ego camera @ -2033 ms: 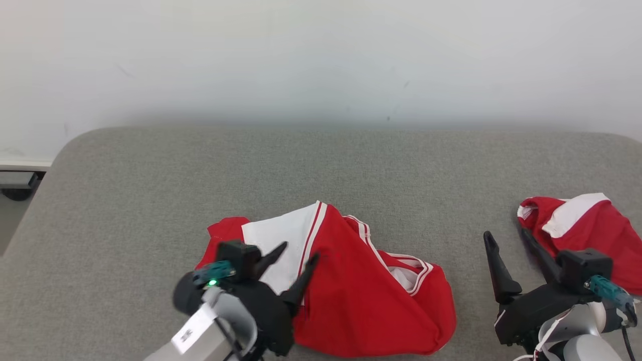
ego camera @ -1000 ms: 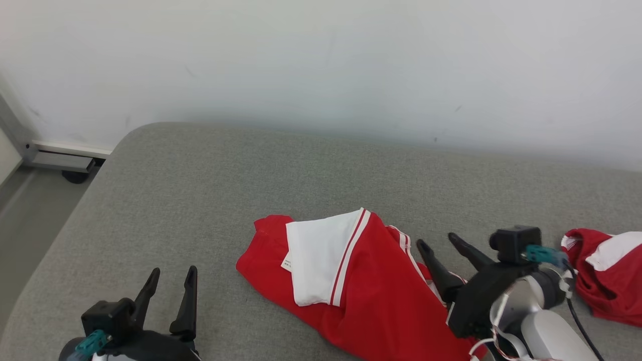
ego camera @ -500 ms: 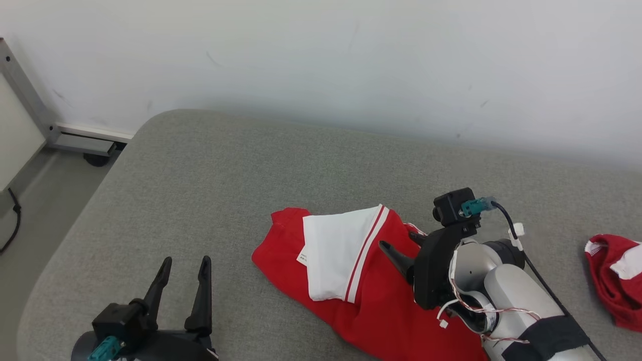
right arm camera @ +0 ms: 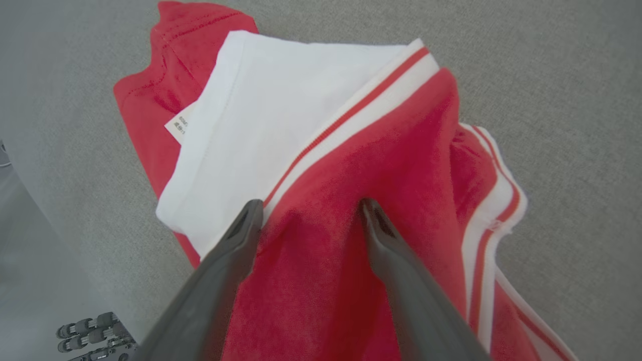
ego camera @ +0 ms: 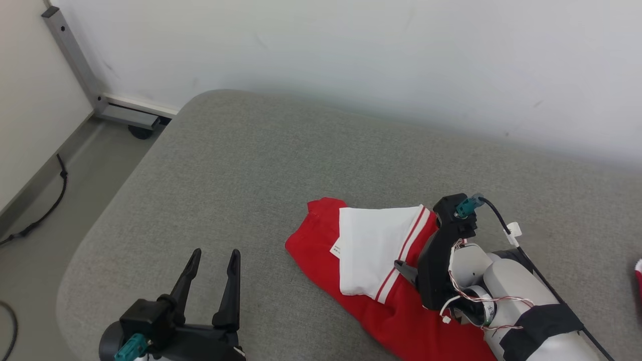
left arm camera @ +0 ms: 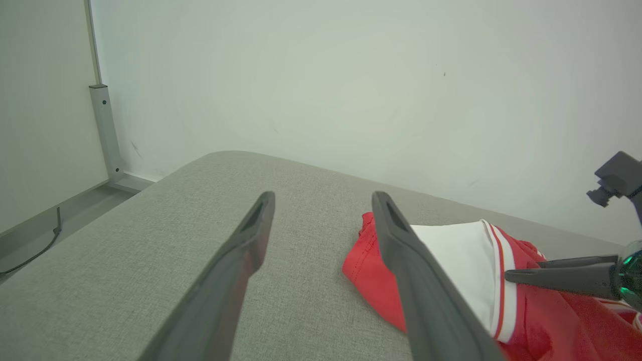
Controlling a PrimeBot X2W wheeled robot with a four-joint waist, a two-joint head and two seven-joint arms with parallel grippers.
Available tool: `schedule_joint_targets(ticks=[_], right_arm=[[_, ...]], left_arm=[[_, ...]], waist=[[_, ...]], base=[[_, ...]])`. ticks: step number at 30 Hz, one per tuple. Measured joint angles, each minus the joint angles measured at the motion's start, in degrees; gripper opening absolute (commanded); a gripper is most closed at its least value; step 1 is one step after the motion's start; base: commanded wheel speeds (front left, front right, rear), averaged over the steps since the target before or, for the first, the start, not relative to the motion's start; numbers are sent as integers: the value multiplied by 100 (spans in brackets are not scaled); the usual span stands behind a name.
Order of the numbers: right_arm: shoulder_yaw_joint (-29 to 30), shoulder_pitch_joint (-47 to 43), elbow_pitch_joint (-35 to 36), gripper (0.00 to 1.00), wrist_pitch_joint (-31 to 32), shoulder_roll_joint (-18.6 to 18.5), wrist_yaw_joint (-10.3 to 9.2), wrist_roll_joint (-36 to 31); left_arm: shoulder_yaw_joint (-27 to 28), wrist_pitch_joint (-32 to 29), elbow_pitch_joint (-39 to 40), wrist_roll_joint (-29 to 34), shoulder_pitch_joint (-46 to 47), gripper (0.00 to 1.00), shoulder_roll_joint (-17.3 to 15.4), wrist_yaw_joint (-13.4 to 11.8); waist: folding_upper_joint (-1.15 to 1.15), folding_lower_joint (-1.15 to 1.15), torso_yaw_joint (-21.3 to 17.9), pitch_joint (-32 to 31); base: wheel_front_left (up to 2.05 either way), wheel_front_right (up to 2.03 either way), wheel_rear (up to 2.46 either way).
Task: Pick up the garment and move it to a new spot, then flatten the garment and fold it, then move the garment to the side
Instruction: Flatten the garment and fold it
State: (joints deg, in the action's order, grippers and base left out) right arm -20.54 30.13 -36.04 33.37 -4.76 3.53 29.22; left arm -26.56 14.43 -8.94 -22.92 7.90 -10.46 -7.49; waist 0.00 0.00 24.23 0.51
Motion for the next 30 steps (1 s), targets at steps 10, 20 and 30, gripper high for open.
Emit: schedule_joint_targets(ticks=[10,20,30], right_arm=[[-93,359,-302,0,-192,46,101,0],[326,18,666,0,-1261,-190,220,213],[638,-1590,1638,0,-2102,-515,208,222]], left_arm=[[282,0,-16,30,-42,100,-37,0],[392,0,80,67,-301,100,-44,0],[428,-1,189,110,-329,100,-38,0]], waist=[[0,0,228,96],[0,0,-233,25],[0,0,-767,-8]], base=[[0,0,0],[0,0,0],[0,0,0]])
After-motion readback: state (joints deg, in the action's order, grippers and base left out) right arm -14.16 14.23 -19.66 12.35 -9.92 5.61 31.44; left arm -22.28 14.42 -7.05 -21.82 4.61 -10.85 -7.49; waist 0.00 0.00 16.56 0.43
